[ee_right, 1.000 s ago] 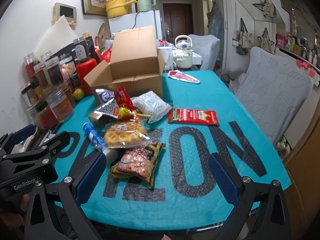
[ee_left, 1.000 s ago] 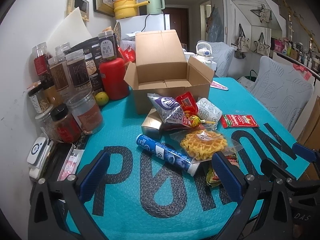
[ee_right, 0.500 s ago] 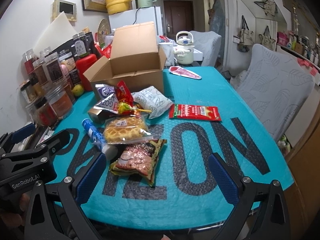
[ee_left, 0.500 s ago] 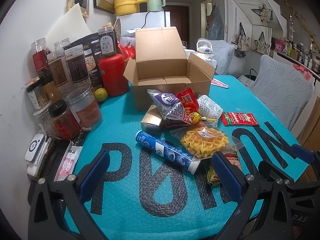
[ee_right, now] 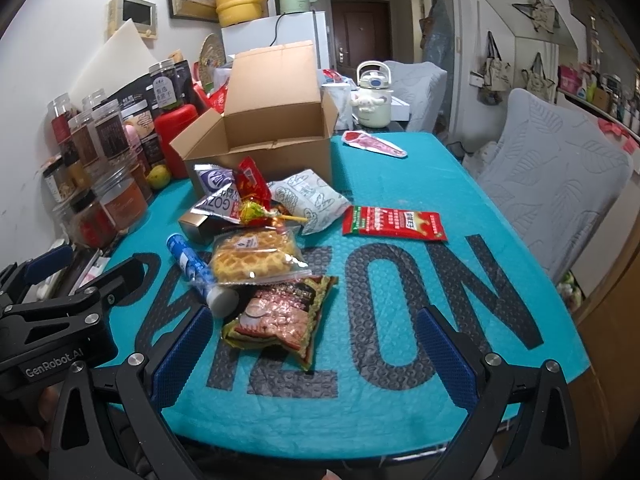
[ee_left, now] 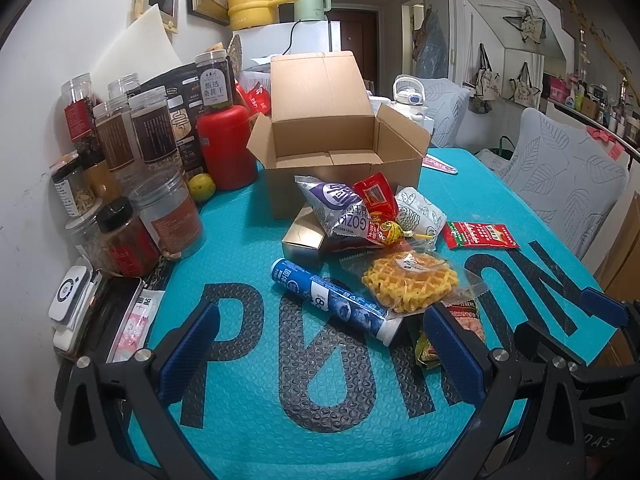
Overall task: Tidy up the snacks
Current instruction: 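Move both tools toward the snack pile on the table, then grasp the blue tube with the left tool while the right tool grasps the brown biscuit packet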
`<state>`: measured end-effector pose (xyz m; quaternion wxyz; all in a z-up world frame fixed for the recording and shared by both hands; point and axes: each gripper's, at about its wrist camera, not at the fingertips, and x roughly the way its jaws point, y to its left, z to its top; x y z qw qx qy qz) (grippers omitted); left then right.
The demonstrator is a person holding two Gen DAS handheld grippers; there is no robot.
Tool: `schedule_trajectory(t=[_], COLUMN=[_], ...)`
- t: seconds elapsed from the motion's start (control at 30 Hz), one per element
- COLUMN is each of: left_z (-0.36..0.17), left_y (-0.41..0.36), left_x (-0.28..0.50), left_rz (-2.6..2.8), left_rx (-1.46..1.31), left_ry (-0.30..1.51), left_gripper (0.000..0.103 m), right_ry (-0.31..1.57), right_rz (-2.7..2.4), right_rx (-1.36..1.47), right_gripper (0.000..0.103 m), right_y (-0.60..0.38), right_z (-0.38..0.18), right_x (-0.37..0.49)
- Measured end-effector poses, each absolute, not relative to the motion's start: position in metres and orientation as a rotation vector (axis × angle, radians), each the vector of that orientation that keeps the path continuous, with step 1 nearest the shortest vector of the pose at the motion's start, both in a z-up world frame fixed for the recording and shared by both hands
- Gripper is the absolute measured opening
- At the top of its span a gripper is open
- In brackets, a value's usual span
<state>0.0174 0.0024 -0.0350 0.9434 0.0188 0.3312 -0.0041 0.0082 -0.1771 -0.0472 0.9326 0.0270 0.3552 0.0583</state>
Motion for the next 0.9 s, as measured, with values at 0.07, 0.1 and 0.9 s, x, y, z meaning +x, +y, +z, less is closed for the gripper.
schedule_trajectory(t=[0.07,0.1,0.9], left_z=[-0.035,-0.035,-0.048], left_y=[0.002,0.002,0.023], left_x=[0.018,0.018,0.03], left_rz=[-0.008,-0.008,0.013], left_rx=[0.039,0.039,0.018], left_ry=[0.675,0.675,0.721], left_gripper=[0.103,0.103,0.103], right_ry=[0.727,0.727,0.781], right_rz=[0.12,0.119,0.165], right_rx=[0.054,0.053,0.06], right_gripper=[0.103,0.103,0.103], right_y=[-0.177,-0.177,-0.169], right_z=[-0.047,-0.047,-0.059], right_x=[0.008,0.008,0.024])
